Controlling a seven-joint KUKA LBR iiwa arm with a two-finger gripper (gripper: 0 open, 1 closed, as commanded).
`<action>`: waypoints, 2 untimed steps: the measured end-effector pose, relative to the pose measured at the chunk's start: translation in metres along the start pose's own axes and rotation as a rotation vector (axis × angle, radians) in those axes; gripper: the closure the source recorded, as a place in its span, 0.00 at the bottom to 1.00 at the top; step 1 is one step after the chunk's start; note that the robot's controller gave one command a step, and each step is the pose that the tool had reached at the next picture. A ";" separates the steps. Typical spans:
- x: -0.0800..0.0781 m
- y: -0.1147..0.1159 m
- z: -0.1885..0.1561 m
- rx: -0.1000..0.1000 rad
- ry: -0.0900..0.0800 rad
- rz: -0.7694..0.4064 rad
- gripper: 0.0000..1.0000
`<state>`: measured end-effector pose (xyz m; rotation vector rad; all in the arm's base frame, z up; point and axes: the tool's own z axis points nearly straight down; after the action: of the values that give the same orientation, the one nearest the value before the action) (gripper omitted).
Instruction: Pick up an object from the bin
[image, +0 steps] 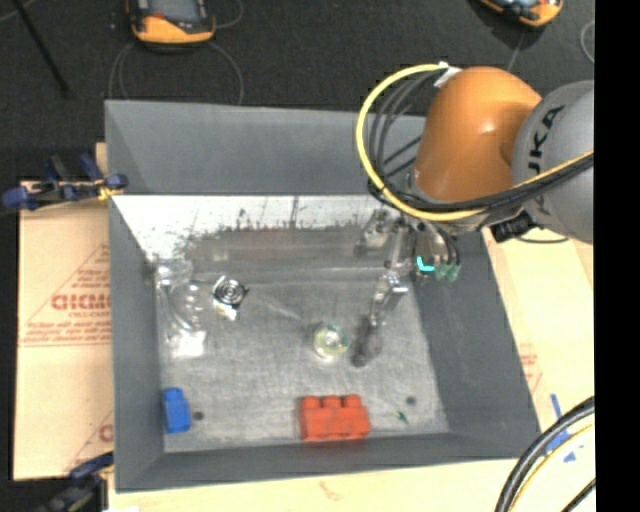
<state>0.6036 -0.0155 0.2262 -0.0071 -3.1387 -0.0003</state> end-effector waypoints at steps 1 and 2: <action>0.030 0.000 0.155 0.001 -0.017 -0.146 0.00; 0.028 0.000 0.150 0.002 -0.017 -0.147 1.00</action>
Offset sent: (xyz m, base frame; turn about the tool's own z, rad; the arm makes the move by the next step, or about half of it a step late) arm -0.0338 0.0012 -0.1562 -0.1489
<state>0.5749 -0.0152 0.0764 0.2248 -3.1479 0.0024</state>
